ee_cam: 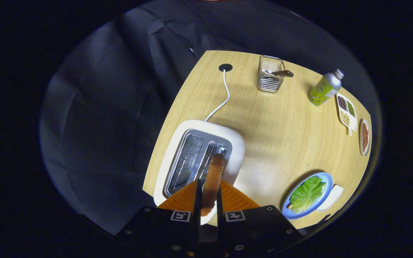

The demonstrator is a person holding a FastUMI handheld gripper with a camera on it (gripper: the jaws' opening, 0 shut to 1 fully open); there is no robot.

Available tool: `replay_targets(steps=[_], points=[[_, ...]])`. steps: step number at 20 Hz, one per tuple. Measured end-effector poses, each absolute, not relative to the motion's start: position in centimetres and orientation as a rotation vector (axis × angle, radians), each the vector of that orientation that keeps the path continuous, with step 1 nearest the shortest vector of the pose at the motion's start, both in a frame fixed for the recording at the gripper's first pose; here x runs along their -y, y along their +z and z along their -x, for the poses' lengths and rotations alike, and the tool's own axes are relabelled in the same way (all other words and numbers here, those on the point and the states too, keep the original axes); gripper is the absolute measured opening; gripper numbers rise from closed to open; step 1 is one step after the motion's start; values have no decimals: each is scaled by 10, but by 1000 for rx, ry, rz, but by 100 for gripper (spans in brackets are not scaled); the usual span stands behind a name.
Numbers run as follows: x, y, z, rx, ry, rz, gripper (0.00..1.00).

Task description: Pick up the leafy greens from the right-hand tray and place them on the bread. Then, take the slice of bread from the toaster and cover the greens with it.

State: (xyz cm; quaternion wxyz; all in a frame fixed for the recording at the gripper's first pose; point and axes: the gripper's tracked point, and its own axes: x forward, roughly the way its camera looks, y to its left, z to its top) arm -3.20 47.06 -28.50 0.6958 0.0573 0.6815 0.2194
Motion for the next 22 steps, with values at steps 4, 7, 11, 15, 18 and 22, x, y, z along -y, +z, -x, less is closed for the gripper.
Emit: replay_targets(steps=[4,7,11,15,18,22], points=[[-467,-270,33,-1493,533,-219,13],[-464,-253,32,-1454,582,-289,11],[-447,-223,24,-1387,613,-398,10],[-419,-199,19,-1333,619,-494,10],[-385,-199,22,-1314,582,-533,10],[-331,-220,32,-1328,491,-578,10]])
